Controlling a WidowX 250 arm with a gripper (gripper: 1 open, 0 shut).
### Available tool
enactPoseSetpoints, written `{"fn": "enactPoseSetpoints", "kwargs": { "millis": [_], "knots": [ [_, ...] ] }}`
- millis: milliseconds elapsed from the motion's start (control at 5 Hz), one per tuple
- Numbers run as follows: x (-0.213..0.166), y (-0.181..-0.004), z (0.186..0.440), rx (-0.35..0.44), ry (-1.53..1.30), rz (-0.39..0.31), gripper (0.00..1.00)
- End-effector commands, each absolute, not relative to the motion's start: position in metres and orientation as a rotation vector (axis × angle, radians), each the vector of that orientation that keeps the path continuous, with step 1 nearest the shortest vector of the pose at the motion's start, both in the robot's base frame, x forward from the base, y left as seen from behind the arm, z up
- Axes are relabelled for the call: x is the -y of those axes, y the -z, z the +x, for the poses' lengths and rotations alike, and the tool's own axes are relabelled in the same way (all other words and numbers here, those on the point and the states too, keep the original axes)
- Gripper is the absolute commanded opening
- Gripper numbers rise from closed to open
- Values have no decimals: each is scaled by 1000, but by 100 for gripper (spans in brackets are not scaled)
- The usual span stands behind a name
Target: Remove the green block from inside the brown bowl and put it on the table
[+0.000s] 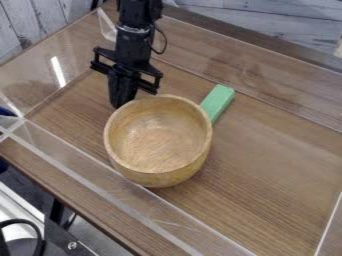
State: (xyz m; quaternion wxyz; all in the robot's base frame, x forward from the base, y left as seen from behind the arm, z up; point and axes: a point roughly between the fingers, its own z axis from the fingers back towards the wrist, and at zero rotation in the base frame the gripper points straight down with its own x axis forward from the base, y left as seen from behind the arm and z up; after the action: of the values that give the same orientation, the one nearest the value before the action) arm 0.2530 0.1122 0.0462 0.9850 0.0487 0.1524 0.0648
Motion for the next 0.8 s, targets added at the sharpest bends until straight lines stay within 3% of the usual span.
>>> {"fn": "enactPoseSetpoints", "kwargs": {
  "millis": [0, 200, 600],
  "knots": [
    [-112, -55, 256, -296, -139, 99, 100],
    [-109, -62, 254, -319, -139, 82, 100],
    [-98, -85, 254, -228, -111, 21, 100]
  ]
}}
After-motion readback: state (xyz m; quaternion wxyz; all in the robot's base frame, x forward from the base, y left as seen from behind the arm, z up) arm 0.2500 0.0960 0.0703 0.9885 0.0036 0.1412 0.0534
